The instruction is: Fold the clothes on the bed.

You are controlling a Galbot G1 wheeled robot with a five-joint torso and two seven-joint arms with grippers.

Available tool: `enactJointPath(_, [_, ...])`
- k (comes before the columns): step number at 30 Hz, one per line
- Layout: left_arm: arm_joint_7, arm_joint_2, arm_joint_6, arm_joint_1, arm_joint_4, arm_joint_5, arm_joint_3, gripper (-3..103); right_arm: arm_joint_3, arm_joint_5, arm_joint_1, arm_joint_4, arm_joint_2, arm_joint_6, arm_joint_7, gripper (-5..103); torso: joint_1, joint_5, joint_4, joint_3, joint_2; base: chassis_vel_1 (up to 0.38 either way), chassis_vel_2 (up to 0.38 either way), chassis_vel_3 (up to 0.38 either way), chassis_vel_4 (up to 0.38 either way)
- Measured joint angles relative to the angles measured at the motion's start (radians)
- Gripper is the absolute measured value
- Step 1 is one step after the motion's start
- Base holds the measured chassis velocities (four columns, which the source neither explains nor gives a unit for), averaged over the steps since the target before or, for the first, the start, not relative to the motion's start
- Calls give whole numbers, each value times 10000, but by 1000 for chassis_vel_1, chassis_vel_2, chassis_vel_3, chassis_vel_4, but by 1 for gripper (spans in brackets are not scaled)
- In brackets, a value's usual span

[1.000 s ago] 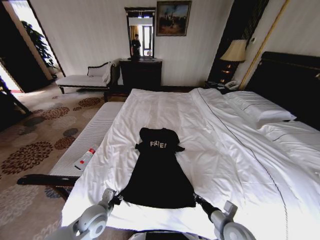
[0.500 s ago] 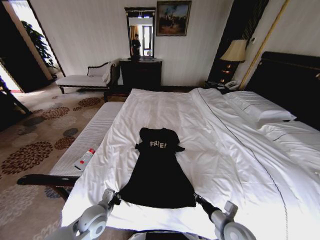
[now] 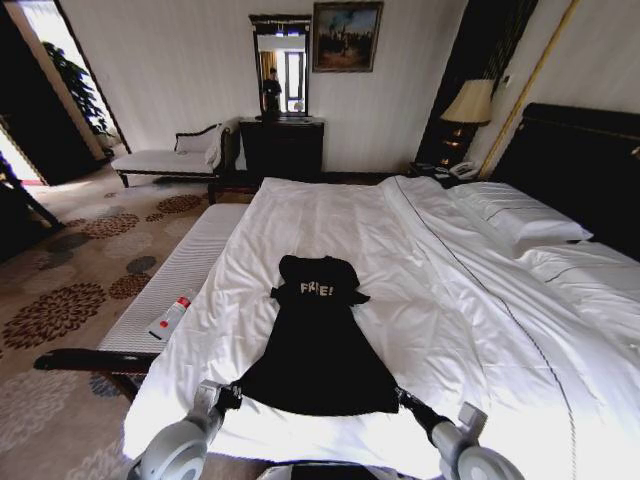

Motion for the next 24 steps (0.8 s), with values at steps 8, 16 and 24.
enactJointPath(8, [764, -1420, -912, 1946, 30, 1517, -928, 1, -121, -606, -483, 211, -86, -13, 98, 0, -3, 0, 1, -1, 1, 0, 0, 0, 0])
enactJointPath(16, [904, -2106, -1436, 2931, 228, 2249, -1382, 1, -239, -1467, -851, 202, -138, -226, 217, 0, -2, 0, 0, -1, 1, 0, 0, 0, 0])
enactJointPath(24, [1164, -2526, -1782, 3687, 495, 3036, -1344, 1, -410, -2095, -1007, 69, -148, -381, 280, 0, -1, 1, 2, 0, 1, 0, 0, 0, 0])
